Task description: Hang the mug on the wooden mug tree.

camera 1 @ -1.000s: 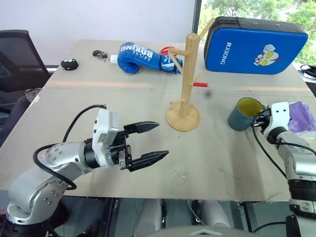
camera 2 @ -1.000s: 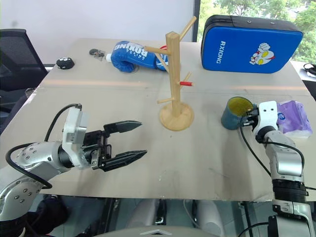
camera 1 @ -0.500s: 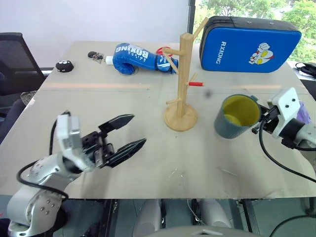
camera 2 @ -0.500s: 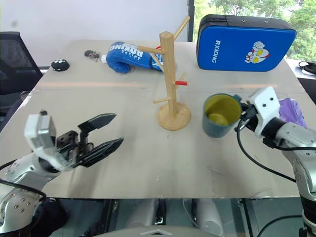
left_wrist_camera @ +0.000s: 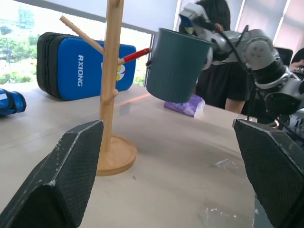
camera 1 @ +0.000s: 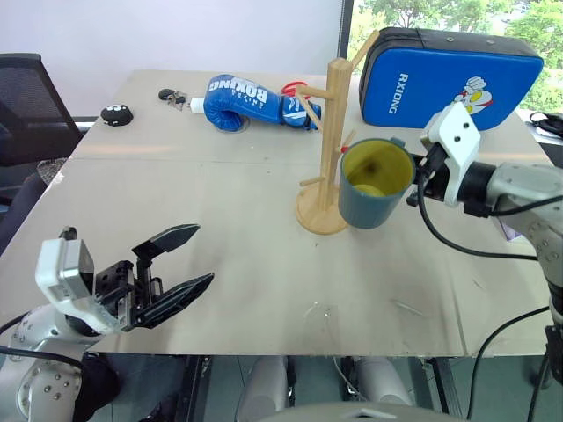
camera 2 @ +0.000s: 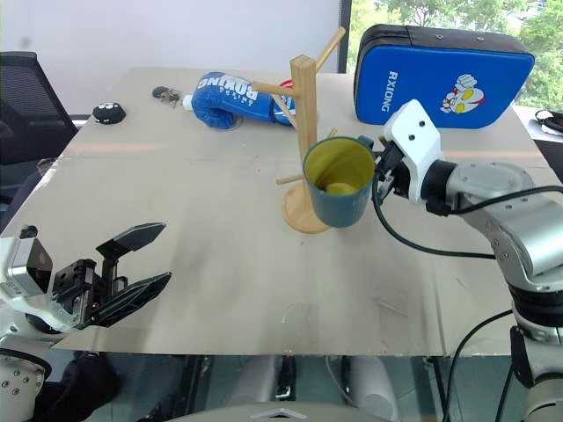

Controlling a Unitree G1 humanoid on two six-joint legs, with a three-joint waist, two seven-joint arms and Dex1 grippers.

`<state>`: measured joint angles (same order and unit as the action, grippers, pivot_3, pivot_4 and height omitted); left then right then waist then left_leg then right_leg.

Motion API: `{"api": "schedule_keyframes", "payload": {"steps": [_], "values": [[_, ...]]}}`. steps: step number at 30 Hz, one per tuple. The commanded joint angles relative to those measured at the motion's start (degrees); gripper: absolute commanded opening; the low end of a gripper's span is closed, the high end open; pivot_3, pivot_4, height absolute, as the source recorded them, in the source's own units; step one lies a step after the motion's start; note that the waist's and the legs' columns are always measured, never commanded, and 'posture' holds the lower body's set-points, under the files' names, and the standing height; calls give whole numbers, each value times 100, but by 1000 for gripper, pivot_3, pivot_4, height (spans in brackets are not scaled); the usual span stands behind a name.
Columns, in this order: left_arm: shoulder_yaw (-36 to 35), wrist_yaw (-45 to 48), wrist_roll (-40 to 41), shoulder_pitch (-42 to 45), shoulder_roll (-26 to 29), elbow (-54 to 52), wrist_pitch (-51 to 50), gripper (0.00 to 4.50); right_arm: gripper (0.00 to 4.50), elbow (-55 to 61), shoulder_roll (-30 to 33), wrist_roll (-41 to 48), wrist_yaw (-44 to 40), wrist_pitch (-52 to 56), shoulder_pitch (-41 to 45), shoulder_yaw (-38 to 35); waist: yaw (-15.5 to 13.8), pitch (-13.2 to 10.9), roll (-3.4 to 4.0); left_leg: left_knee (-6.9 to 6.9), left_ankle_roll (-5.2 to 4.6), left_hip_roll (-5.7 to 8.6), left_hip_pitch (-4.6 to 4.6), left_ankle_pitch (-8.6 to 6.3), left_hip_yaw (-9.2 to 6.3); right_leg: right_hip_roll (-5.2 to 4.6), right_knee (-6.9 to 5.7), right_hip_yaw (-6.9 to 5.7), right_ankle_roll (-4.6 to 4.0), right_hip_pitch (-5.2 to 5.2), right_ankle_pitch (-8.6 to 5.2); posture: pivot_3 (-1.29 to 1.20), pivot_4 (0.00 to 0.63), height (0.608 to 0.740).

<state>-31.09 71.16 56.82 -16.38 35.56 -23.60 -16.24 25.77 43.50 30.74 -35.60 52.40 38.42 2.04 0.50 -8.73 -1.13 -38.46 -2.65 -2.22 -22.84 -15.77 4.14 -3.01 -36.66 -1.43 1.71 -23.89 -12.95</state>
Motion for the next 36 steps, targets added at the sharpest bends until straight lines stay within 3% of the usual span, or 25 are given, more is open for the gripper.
{"api": "schedule_keyframes", "payload": {"steps": [1, 7, 11, 18, 25, 29, 36], "values": [[-241, -28, 209, -13, 73, -99, -38, 4500, 126, -188, 80, -172, -268, -118, 453, 205, 9, -1, 1, 1, 0, 0, 0, 0, -1, 0, 0, -1, 0, 0, 0, 0, 150, 740], [-247, -54, 200, -90, 23, -153, -56, 4500, 126, -719, -173, -765, -383, -150, 1141, 1071, 42, -1, 2, 1, 0, -2, 5, 0, 2, 0, -7, 1, 0, -3, 0, 0, 150, 740], [-226, -107, 186, -151, -12, -203, -58, 4500, 126, -1142, -430, -1072, -371, -192, 1385, 1274, 29, -2, 2, 1, 0, -2, 2, 0, 1, -1, -7, -2, 0, -5, 0, 0, 150, 740], [-162, -337, 110, -222, -17, -322, -67, 4500, 3369, -483, -228, -822, -740, -170, 960, 774, 7, -2, 1, 3, 2, 2, -9, 1, 1, -10, -4, -6, 1, -11, 1, 0, 150, 740], [181, -903, -200, -240, -45, -421, -228, 4500, 3369, 514, 427, 165, -1364, -415, -893, -1240, -44, -3, -2, 5, -3, 3, -9, -2, -4, -11, 4, -10, 6, -3, 3, 0, 150, 740], [292, -1241, -496, -338, -50, -340, -307, 4500, 3369, 877, 588, -103, -1797, -1255, -2976, -2241, -86, -1, -6, 5, -4, -1, 4, -3, -5, -6, 6, -11, 4, 9, 0, 0, 150, 740], [360, -1752, -1275, -471, 200, -185, -402, 4500, 3369, 948, 411, -370, -2101, -2150, -5237, -3267, -115, -2, -3, 1, -3, -3, 19, -2, -1, 2, 2, -3, 26, 13, -14, 0, 150, 740]]}}
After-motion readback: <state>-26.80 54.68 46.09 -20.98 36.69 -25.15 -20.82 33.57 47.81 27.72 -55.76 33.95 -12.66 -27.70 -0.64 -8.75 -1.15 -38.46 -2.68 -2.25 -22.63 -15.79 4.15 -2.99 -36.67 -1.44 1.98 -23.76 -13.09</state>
